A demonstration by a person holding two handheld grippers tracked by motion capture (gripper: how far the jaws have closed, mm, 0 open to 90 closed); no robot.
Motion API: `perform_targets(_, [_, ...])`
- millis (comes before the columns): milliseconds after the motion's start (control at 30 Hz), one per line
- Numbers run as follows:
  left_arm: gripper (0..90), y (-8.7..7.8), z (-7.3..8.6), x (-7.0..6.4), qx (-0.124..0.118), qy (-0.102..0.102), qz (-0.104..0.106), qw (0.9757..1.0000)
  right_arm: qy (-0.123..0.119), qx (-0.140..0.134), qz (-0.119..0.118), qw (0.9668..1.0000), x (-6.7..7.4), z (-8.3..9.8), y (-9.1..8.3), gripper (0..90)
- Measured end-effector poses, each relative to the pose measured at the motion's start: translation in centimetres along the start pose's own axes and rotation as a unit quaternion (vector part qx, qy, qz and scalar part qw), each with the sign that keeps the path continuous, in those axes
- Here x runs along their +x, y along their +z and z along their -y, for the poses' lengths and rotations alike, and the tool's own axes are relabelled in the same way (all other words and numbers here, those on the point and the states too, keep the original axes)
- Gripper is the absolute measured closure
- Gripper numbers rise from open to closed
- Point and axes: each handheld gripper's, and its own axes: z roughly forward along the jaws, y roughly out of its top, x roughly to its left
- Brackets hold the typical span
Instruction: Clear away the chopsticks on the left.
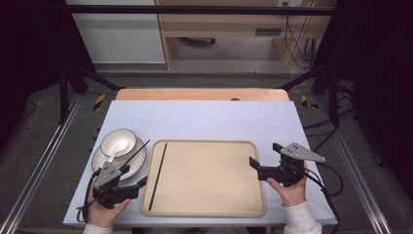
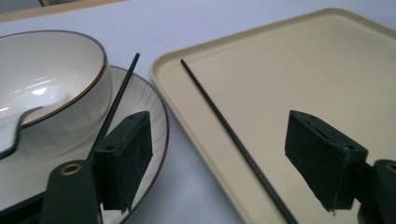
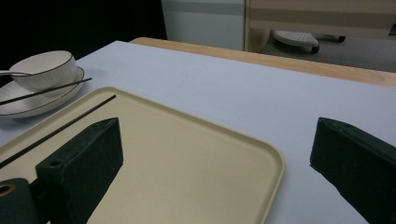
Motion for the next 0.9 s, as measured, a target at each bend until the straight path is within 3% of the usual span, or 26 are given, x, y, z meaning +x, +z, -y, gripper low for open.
perform_targets(267, [22.2,-0.7,0.8,1.5,0.018,-0.002,-0.012,0.9998,0.0,0.002,-0.002,1.0,0.1,0.0,0.0,2.8])
perform_targets(333, [22.3,-0.6,1.0,2.0,0.036,0.006,-0.024,0.999,0.001,0.003,-0.002,1.0,0.1,0.0,0.0,2.8])
perform_targets(500, [25.1,-0.4,1.2,3.2,0.053,0.005,-0.04,0.9978,0.0,0.006,-0.002,1.0,0.0,0.1,0.2,2.9])
perform_targets(633, [29.1,-0.2,1.3,4.3,0.056,-0.001,-0.058,0.9968,0.0,0.009,-0.002,1.0,0.1,0.1,0.4,3.1])
perform_targets(900, [41.2,0.9,1.3,6.1,0.087,0.001,-0.068,0.9939,-0.003,0.013,-0.002,0.9999,0.1,0.2,0.5,3.1])
